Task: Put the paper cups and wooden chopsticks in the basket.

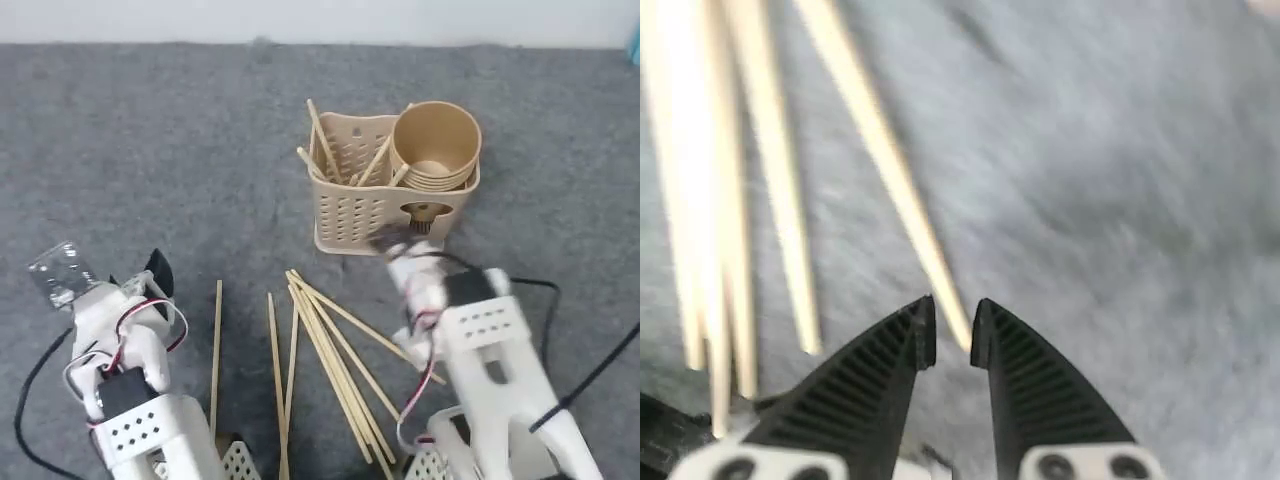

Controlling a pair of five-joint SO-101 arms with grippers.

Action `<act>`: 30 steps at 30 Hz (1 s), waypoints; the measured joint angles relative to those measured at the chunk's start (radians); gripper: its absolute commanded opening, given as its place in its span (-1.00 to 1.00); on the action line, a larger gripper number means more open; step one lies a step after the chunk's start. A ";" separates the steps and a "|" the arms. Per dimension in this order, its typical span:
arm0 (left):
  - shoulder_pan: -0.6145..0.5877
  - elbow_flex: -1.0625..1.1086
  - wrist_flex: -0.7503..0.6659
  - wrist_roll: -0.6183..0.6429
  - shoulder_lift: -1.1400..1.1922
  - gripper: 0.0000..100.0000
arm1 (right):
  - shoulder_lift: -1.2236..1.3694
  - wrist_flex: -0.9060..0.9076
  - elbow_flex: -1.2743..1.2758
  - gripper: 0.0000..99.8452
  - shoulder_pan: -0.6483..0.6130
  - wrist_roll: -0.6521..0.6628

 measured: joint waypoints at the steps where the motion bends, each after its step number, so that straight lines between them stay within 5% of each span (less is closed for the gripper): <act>1: 0.000 0.000 0.000 -0.009 0.000 -0.49 | -0.002 -0.018 0.000 -0.70 -0.058 -0.021; 12: -0.009 0.000 -0.014 -0.025 0.000 -0.49 | 0.465 -0.133 -0.334 -0.60 -0.327 -0.138; 24: -0.048 0.000 -0.051 -0.025 0.000 -0.49 | 0.830 -0.249 -0.542 -0.61 -0.318 -0.138; 30: -0.044 0.000 -0.057 -0.025 0.000 -0.49 | 0.862 -0.261 -0.559 -0.99 -0.293 -0.100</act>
